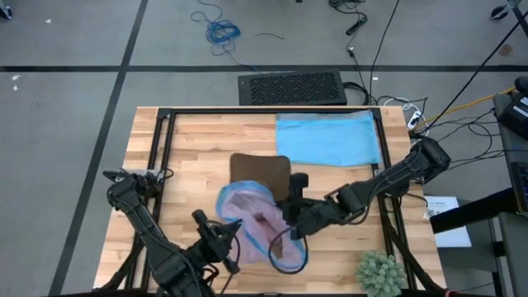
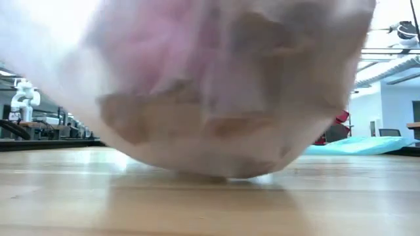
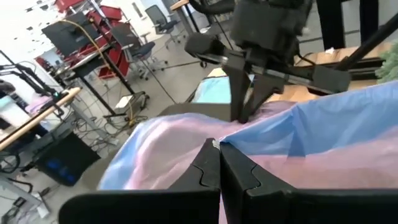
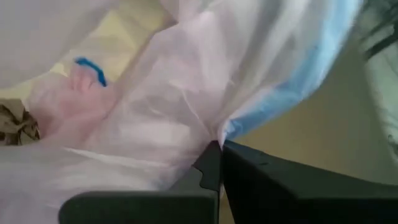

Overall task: Place trash/remove bag and relplace
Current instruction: Remove the trash bag from the trash bin

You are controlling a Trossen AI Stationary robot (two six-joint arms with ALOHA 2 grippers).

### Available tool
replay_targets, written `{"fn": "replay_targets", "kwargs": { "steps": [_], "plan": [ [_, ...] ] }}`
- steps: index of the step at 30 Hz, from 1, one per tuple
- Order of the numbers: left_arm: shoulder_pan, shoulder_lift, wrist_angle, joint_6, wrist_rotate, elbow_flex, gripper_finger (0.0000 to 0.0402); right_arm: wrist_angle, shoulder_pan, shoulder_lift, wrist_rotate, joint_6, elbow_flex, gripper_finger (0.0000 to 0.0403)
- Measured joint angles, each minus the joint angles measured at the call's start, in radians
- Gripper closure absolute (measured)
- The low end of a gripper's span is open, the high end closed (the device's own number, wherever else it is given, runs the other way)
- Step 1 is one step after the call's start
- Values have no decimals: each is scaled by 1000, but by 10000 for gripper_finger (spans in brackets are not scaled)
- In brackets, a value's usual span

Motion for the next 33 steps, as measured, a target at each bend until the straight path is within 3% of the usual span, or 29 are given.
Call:
{"fn": "replay_targets", "kwargs": {
  "steps": [10, 15, 21, 26, 33],
  "plan": [
    [8, -92, -1, 45, -14, -37, 401, 50, -113, -142, -5, -164, 0, 402],
    [36, -142, 0, 12, -15, -117, 401, 54, -88, -229, -4, -182, 0, 403],
    [73, -181, -1, -11, -25, -171, 401, -2, -1, -301, -6, -75, 1, 403],
    [120, -181, 0, 64, -43, -171, 402, -175, 34, -300, 7, 42, 1, 403],
    [209, -181, 0, 105, -43, -171, 402, -336, -31, -269, 188, 141, 0, 403]
  ]
}}
